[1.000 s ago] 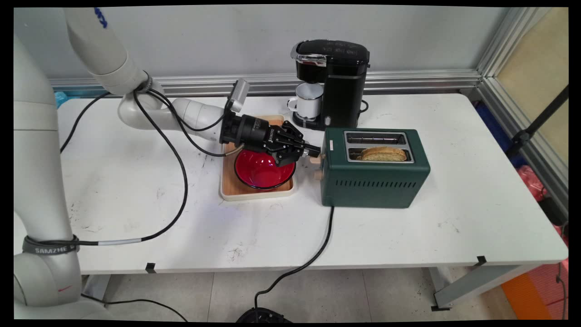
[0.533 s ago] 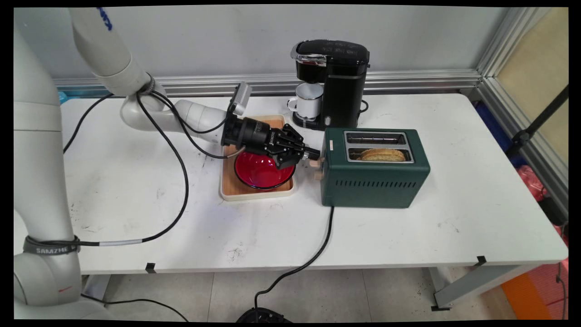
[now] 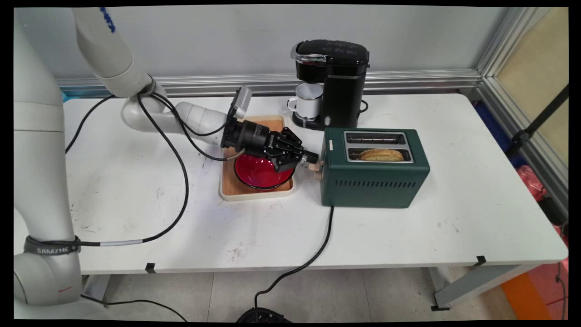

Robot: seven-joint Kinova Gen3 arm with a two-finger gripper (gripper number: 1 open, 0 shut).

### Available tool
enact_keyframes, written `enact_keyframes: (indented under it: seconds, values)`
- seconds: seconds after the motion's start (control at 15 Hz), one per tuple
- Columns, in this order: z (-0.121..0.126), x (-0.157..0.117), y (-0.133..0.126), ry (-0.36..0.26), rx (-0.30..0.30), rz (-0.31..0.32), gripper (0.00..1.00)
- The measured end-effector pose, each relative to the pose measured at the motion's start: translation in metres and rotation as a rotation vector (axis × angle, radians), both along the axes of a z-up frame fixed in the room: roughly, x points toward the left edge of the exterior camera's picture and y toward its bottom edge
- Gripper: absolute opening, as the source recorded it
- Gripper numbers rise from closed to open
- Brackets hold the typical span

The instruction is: Press the toaster switch

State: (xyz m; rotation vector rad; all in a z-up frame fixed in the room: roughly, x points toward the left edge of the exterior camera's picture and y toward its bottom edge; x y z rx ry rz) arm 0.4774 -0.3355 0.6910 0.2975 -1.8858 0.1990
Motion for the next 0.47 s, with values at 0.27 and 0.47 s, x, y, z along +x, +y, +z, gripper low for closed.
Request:
enact_keyframes:
  seconds: [0.27,0.47]
  values:
    - [-0.0031,0.0042,0.0016,-0.015,0.005,0.002,0.0]
    - [-0.0043,0.0077,0.0028,-0.023,0.008,0.004,0.0]
